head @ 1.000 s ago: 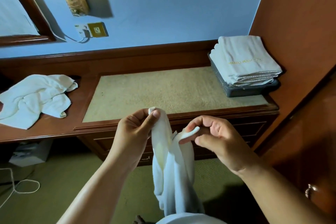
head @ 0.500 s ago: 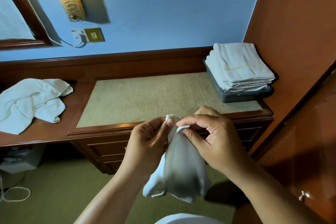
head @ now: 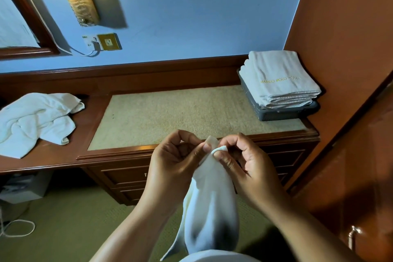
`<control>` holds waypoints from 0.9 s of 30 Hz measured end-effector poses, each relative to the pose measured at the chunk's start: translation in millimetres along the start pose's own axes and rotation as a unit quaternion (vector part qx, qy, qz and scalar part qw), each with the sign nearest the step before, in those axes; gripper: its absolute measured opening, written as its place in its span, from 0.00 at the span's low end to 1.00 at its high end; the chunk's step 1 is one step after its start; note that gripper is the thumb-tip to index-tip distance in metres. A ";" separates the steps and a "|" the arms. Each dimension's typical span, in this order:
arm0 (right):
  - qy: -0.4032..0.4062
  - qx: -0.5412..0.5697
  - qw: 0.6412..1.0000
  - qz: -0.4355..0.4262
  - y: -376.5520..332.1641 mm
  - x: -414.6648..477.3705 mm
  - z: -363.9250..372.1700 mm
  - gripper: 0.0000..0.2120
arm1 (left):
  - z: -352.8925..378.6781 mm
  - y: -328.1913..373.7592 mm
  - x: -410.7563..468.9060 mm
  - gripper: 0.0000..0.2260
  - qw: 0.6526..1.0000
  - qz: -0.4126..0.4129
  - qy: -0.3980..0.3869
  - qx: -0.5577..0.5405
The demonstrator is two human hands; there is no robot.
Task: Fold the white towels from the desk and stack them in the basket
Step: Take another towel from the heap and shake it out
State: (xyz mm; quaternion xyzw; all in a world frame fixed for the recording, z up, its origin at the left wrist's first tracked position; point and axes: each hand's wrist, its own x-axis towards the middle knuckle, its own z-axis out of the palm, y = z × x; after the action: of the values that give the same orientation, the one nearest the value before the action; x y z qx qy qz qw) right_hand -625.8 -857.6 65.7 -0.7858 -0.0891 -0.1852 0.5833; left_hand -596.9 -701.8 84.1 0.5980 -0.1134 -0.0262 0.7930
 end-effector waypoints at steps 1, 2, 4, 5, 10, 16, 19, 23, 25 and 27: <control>0.003 -0.008 1.000 -0.013 -1.0 -0.2 -0.7 0.07 | 0.1 -0.9 0.7 0.10 1.000 0.006 -0.005 0.001; 0.005 -0.017 0.999 -0.029 -1.8 -0.4 -1.3 0.07 | -0.3 -2.6 1.5 0.09 1.000 0.014 -0.012 0.008; 0.009 -0.030 0.998 -0.049 -3.9 0.1 -2.4 0.08 | -2.9 -5.6 0.8 0.07 0.999 0.033 -0.036 0.022; 0.012 -0.034 0.998 -0.053 -5.1 0.3 -3.2 0.08 | -5.3 -7.7 -0.8 0.06 0.997 0.041 -0.056 0.028; 0.021 -0.040 0.998 -0.050 -7.6 0.0 -9.2 0.06 | -20.8 -22.4 -14.6 0.17 0.983 -0.020 -0.172 0.061; -0.009 -0.012 1.000 0.000 -5.2 0.6 -11.1 0.04 | -26.6 -17.4 -8.8 0.12 0.980 -0.024 -0.161 0.111; -0.056 0.016 0.998 0.017 -5.5 2.6 -18.4 0.02 | -27.3 -12.8 -4.9 0.12 0.982 -0.010 -0.151 0.114; -0.018 0.047 0.998 0.023 -6.5 3.7 -21.1 0.03 | -30.1 -10.7 -7.0 0.15 0.978 -0.020 -0.171 0.115; -0.008 0.063 0.998 0.018 -8.2 3.9 -17.8 0.04 | -29.8 -15.7 -8.4 0.18 0.971 -0.054 -0.203 0.118; 0.005 0.087 0.996 0.015 -10.7 6.4 -15.5 0.04 | -31.1 -21.0 -8.0 0.25 0.953 -0.103 -0.249 0.137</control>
State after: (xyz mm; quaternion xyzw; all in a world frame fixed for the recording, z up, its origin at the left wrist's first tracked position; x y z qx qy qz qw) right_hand -626.7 -869.6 81.6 -0.7322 -0.0899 -0.1716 0.6530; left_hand -596.1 -677.0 54.8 0.6836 -0.2476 -0.2397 0.6434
